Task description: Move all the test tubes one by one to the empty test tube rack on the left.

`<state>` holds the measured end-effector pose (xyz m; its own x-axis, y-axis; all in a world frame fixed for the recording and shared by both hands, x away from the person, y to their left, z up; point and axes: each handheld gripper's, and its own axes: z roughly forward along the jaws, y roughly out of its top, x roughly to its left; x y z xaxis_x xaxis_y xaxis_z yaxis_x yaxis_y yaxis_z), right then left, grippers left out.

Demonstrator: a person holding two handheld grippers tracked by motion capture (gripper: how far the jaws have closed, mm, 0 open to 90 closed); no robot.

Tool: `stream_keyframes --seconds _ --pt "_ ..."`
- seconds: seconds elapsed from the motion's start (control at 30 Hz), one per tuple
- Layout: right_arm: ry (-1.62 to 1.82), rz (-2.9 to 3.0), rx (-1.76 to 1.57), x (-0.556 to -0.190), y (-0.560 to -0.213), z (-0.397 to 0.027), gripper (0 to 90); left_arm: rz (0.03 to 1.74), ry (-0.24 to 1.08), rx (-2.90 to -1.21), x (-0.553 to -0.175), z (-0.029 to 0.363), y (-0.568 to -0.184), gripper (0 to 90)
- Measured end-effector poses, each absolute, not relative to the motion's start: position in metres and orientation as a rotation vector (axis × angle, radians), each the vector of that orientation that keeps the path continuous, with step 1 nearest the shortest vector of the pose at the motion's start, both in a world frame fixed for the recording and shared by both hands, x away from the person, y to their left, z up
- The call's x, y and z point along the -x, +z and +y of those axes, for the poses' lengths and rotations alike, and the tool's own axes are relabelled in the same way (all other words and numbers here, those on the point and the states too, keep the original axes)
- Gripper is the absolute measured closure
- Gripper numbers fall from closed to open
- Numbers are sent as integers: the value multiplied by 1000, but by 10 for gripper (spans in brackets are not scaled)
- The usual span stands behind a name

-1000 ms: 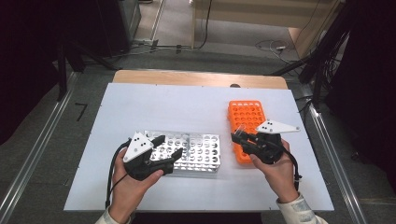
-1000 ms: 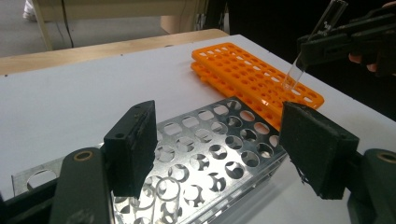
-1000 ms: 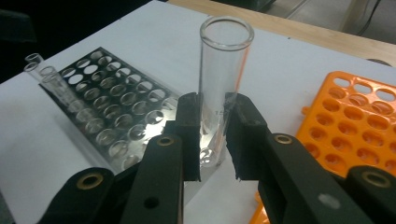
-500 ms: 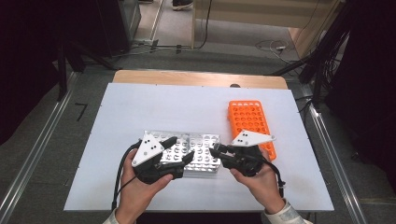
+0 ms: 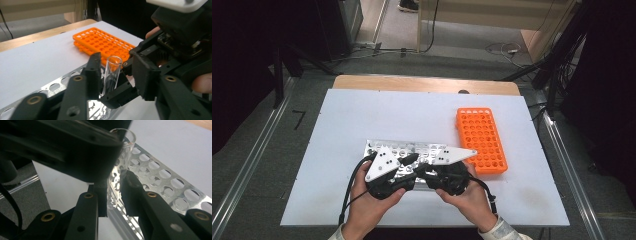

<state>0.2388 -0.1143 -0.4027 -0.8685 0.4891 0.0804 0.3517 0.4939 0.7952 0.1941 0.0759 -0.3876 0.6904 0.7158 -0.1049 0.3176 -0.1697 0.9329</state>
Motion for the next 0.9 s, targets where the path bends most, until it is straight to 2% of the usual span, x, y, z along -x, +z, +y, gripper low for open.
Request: stream_keyframes --seconds 0.2,0.4,0.5,0.67,0.9 --pt "1317 2585 -722 -238 -403 -111 734 826 467 -1789 -196 75 -391 744" --pt "1312 2591 -729 -238 -405 -112 728 823 484 -1805 -197 74 -392 763" --pt "1322 2582 -731 -239 -405 -113 647 829 482 -1803 -198 76 -392 765" --pt "1339 2559 -746 -240 -404 -118 440 844 501 -1774 -200 82 -388 765" --pt "1369 2511 -805 -243 -404 -132 316 876 523 -1727 -203 94 -384 765"
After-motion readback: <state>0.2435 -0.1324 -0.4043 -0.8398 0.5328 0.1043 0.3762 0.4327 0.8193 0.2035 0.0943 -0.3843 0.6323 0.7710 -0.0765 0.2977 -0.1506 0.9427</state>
